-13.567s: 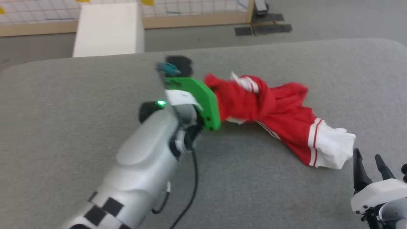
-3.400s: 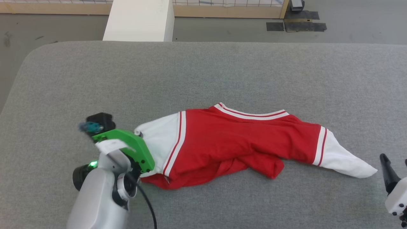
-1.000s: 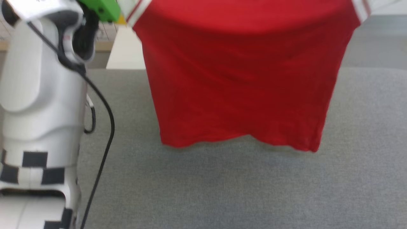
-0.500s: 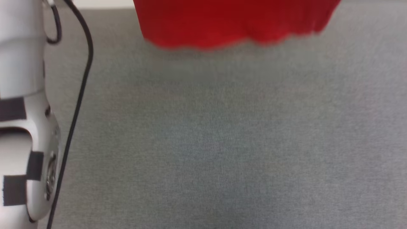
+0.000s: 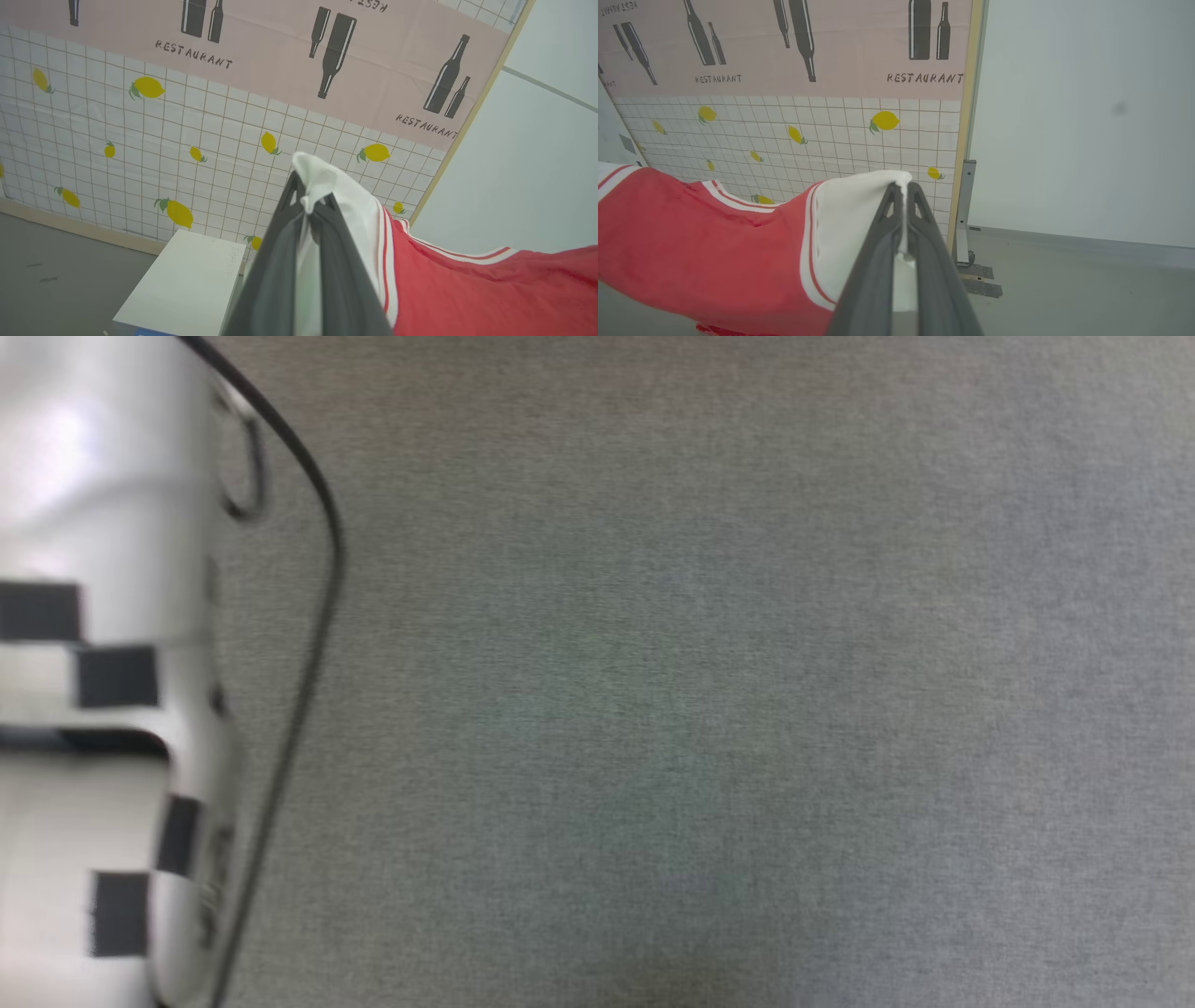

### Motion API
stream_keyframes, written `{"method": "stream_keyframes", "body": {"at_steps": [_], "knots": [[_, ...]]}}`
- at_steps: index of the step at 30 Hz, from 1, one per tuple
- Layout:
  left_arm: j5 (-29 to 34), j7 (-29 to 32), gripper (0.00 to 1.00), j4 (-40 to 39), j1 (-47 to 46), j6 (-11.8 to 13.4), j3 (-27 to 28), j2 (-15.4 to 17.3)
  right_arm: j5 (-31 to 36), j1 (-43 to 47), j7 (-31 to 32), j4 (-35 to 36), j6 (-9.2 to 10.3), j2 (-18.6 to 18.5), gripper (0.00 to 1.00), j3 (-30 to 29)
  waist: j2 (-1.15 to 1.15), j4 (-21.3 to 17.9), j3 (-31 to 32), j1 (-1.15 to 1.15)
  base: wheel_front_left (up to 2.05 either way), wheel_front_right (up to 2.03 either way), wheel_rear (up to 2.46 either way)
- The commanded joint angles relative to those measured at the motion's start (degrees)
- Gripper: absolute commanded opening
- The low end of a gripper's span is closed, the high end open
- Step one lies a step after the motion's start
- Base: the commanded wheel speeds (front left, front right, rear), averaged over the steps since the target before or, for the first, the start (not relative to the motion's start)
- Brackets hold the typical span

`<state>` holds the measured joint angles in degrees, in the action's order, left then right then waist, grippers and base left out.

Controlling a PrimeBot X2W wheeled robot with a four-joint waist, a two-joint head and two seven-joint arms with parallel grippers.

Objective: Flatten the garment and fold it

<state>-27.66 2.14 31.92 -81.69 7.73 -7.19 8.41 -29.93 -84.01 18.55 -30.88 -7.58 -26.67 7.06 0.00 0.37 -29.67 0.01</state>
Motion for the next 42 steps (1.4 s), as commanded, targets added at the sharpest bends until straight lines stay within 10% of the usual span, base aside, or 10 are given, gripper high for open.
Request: {"method": "stream_keyframes", "body": {"at_steps": [1,11,19,36,42], "knots": [[-1.44,-1.75,0.00,0.53,2.94,-1.29,0.42,-1.13,-2.02,3.98,-1.21,1.06,0.09,-0.98,0.00,1.06,0.00,1.57,1.82,-0.01,0.00,0.00,0.00],[-9.52,-11.73,0.00,3.46,28.39,-10.28,-1.55,-5.00,-13.11,37.11,-9.54,8.80,0.09,-2.63,0.00,5.12,0.00,3.39,15.69,-0.01,0.00,0.00,0.00],[-14.14,-11.76,0.00,0.83,52.23,-11.53,-5.22,-5.43,-16.93,62.75,-11.70,10.97,0.09,0.59,0.00,1.85,0.00,3.00,24.03,-0.01,0.00,0.00,0.00],[-18.90,-5.17,0.00,-17.04,86.00,0.92,0.89,-0.17,-3.76,90.76,-4.45,17.47,0.09,4.48,0.00,-12.49,0.00,0.48,30.26,-0.01,0.00,0.00,0.00],[-10.41,-1.43,0.00,-18.89,89.17,7.29,-3.31,5.12,2.88,93.97,2.48,23.10,0.09,3.66,0.00,-11.53,0.00,0.13,30.99,-0.01,0.00,0.00,0.00]]}}
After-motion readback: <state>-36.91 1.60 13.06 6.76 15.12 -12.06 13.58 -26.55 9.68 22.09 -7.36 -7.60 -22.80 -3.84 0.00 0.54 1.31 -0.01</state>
